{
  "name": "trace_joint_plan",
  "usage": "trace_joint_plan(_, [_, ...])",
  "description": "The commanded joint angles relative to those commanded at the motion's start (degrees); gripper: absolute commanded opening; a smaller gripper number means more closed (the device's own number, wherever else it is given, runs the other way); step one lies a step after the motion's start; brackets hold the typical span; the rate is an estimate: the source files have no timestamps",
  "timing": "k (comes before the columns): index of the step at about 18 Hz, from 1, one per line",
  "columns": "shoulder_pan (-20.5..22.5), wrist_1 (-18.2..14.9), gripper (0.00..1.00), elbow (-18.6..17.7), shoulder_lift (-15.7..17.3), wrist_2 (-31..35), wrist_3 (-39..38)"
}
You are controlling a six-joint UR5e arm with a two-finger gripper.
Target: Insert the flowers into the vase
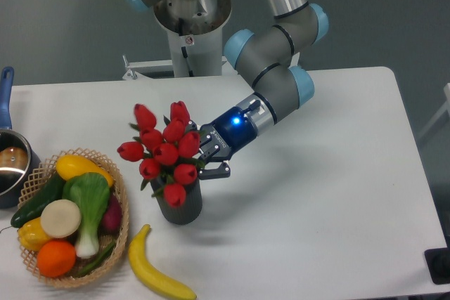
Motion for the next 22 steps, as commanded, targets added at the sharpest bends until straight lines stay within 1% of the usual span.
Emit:
trace_joint_plan(3, [0.2,0.0,0.47,0.0,0.0,0.0,0.0])
trace_joint_plan(4, [0.2,0.0,0.54,0.0,0.0,0.0,0.1])
trace_joint_plan(6, [0.4,0.0,0.72,0.0,0.1,0.0,0.1])
trace_joint_plan(7, [0.6,0.0,0.76,0.0,0.3,0.0,0.1])
trace_joint_plan(9, [1.1,0.0,1.0,0.0,0.4,0.0,0.1])
trace_joint_plan(11, [1.8,-0.1,1.0,0.1,1.1,0.0,-0.3])
trace_joint_plan(15, [3.8,-0.2,1.0,-0.7,3.6,0.3,-0.7])
trace_joint_plan(16, [4.7,-0.2,1.0,-0.4,4.0,1.5,-0.4])
trace_joint_plan(17, [5.8,-0.1,1.0,0.3,4.6,4.5,-0.1])
trace_joint_plan(19, [7.4,-0.2,1.0,1.8,7.1,14.4,-0.2])
trace_joint_plan(20, [8.0,-0.3,1.0,2.1,8.3,19.9,-0.7])
trace_joint_plan(22, [8.6,-0.3,1.0,2.1,10.9,28.3,-0.7])
